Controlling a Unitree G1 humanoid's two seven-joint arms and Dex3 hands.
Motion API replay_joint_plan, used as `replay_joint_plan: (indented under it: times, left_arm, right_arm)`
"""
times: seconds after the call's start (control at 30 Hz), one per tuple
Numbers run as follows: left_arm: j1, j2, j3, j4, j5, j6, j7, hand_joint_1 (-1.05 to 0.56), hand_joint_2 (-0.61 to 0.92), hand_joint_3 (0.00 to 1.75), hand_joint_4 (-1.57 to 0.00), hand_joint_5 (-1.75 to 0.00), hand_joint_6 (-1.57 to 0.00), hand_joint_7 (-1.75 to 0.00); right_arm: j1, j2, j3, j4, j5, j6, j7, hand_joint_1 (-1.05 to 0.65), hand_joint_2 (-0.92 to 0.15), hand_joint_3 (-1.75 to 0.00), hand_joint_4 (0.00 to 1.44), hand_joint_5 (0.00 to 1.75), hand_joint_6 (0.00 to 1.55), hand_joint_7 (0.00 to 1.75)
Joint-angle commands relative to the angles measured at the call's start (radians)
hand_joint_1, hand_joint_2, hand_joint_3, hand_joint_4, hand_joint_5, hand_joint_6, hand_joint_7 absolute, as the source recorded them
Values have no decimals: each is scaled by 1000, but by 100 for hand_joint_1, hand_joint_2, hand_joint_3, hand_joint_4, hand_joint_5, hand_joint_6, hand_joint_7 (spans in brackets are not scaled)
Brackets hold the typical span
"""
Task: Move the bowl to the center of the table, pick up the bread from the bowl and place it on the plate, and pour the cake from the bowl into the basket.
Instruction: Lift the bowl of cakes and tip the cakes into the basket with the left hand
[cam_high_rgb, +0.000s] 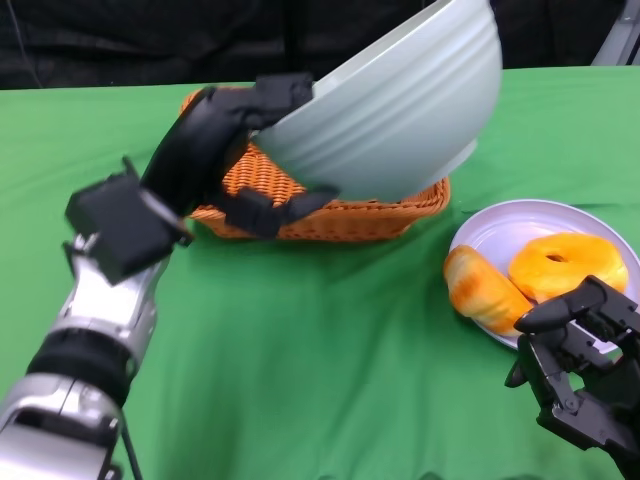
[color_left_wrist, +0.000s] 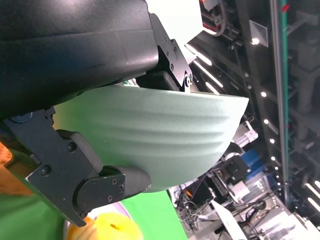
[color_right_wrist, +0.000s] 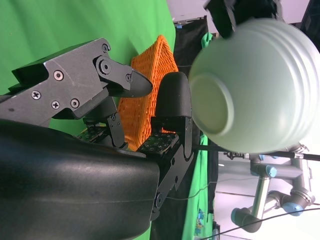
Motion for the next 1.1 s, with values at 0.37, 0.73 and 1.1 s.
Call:
replay_joint_plan:
  times: [0.37, 0.73, 1.1]
  left_arm:
    - [-178, -98, 114, 196, 160, 89, 128, -13, 61, 99, -84, -159, -82, -120]
    - [-269, -203, 296, 265, 52, 315, 138, -21, 59, 101, -74, -170, -73, -134]
    - [-348, -259, 511, 289, -145, 660, 102, -14, 56, 120, -82, -170, -77, -149]
  right_arm:
    - [-1, -5, 6, 27, -7, -27, 1, -14, -72, -76, 62, 166, 60, 131]
    - [-5, -7, 8, 51, -23, -40, 5, -12, -74, -74, 60, 166, 58, 132]
    - [-16, -7, 6, 85, -13, -51, 17, -11, -72, -76, 62, 165, 59, 131]
